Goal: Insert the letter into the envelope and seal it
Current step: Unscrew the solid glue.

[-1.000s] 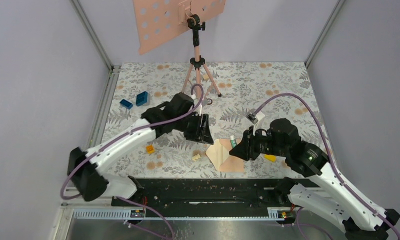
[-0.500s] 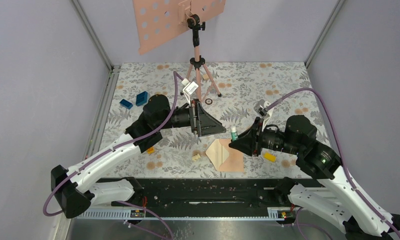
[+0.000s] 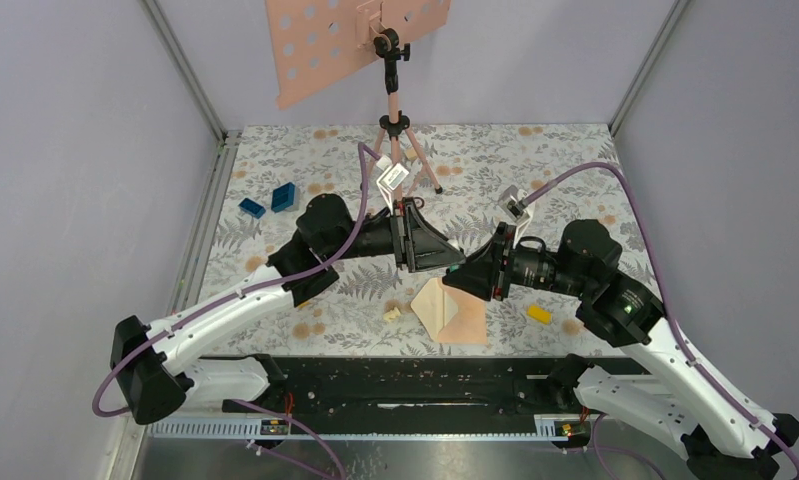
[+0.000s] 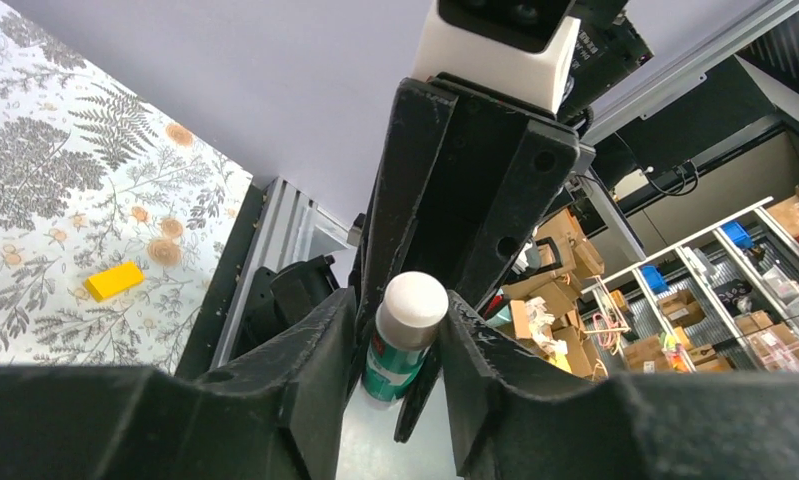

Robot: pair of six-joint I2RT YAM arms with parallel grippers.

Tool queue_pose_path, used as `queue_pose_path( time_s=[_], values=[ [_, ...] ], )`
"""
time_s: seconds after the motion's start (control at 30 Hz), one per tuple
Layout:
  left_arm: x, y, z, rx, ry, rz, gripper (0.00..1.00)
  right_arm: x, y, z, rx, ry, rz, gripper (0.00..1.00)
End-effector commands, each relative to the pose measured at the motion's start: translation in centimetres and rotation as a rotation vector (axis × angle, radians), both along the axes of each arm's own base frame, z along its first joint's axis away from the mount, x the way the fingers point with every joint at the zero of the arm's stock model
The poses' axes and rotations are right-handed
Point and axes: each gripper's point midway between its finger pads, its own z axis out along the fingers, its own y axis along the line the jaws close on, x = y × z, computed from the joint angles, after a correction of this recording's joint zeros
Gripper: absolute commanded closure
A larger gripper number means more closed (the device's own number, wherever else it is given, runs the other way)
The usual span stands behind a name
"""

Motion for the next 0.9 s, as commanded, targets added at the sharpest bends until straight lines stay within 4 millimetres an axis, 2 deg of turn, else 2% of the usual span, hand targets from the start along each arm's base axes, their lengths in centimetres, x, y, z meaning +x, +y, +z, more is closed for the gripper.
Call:
queue_pose_path(
  time_s=[0.0,0.07,0.1,0.17,0.27,0.33,0.4,0.5,0.57,0.7,0.8,0.87],
  values=[
    [0.0,-0.5,2.4,-0.071,-0.052,0.008,0.67,0.1,0.2,1.2,0.06,-0.025,0.001,1.0],
    [0.1,-0.8,2.5,-0.068,-0.044,0.011,0.8,0.1,0.3,1.2,0.059,-0.021,0.003,1.0],
    [0.5,-0.9,2.4,-0.058,-0.032,0.027,0.97,0.2,0.3,1.2,0.056,-0.017,-0.003,1.0],
    [1.6,-1.0,1.7,-0.028,0.003,0.071,1.0,0.7,-0.1,0.8,0.044,0.004,-0.051,0.97],
    [2.2,-0.5,2.5,-0.062,0.014,0.083,1.0,1.6,-1.4,-0.3,0.024,0.017,-0.155,0.46],
    [2.8,0.2,3.8,-0.105,0.02,0.077,1.0,2.6,-3.2,-1.1,-0.032,0.011,-0.271,0.35],
    [3.0,0.7,4.9,-0.127,0.013,0.039,1.0,2.8,-4.6,-1.5,-0.1,-0.035,-0.326,0.19],
    [4.0,0.6,5.1,-0.08,-0.004,0.057,1.0,2.6,-5.9,-1.2,-0.213,-0.141,-0.373,0.04],
    [4.9,0.4,4.4,-0.011,0.008,0.102,1.0,2.8,-6.2,-0.3,-0.254,-0.188,-0.393,0.0],
    [6.5,0.5,4.4,0.047,0.02,0.191,1.0,4.1,-5.8,0.3,-0.306,-0.182,-0.445,0.0],
    [7.2,0.7,4.1,0.065,0.045,0.224,1.0,5.2,-5.7,1.6,-0.304,-0.145,-0.515,0.01],
    [7.4,0.8,4.0,0.065,0.059,0.231,1.0,5.4,-4.9,2.6,-0.286,-0.133,-0.508,0.01]
  ],
)
